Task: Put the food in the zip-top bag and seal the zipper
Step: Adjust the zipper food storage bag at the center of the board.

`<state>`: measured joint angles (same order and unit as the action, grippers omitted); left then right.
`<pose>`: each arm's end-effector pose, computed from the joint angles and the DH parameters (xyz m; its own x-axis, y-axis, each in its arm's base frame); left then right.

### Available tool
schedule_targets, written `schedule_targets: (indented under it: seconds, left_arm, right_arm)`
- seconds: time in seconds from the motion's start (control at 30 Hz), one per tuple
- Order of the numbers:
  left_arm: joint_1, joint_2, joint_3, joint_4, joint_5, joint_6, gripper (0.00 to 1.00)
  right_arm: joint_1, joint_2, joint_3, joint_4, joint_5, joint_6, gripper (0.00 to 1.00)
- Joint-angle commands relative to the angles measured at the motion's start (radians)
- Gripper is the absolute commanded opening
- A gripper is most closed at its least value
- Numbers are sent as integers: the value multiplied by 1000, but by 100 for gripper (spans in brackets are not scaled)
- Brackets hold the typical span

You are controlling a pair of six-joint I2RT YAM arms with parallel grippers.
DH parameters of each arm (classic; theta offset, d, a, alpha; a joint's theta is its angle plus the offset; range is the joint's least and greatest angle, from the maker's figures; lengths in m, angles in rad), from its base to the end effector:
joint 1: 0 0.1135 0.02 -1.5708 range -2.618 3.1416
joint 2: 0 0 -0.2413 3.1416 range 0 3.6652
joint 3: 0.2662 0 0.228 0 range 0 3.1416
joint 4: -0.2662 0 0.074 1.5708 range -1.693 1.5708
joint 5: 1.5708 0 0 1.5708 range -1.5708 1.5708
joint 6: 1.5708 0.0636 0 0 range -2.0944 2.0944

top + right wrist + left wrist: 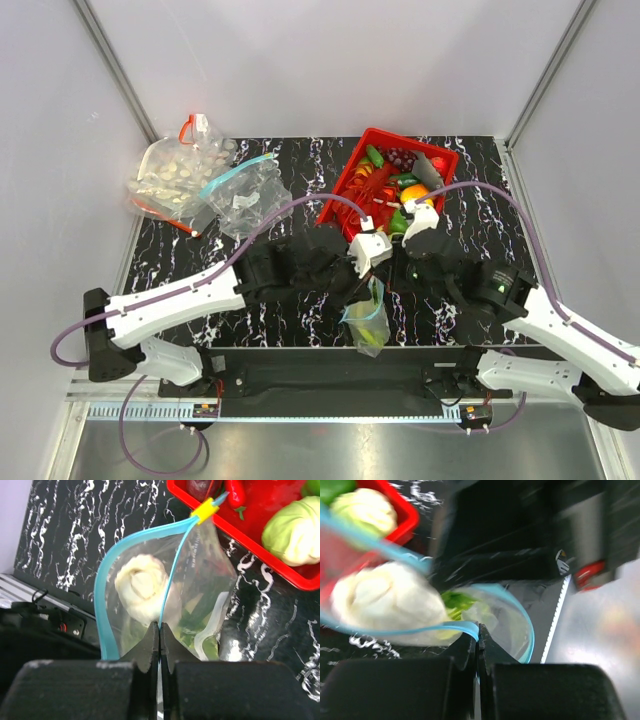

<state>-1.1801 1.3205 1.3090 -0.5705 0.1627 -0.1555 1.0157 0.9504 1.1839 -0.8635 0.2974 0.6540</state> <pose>0.1029 -0.2768 0.3296 -0.3561 0.4633 -0.8115 0.9199 0.3264 -0.2173 0.1153 0.1506 0.3397 -0.6648 0.0316 -0.7463 -0.3569 0.8642 0.3546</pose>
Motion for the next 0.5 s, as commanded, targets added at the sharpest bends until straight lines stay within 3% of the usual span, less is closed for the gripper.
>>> schedule_targets:
  seconds: [0.0,0.23,0.47]
  left_arm:
    - [-1,17,3,101,113,51,0]
    - [0,16,-43,116,40,39,0]
    - [0,-9,-47,116,-32,25,11]
  right_arm:
    - [7,-35,-35,205,31,30,0]
    - [9,-88,-134,264,51,96,0]
    - [9,-156,-210,316,77,162,0]
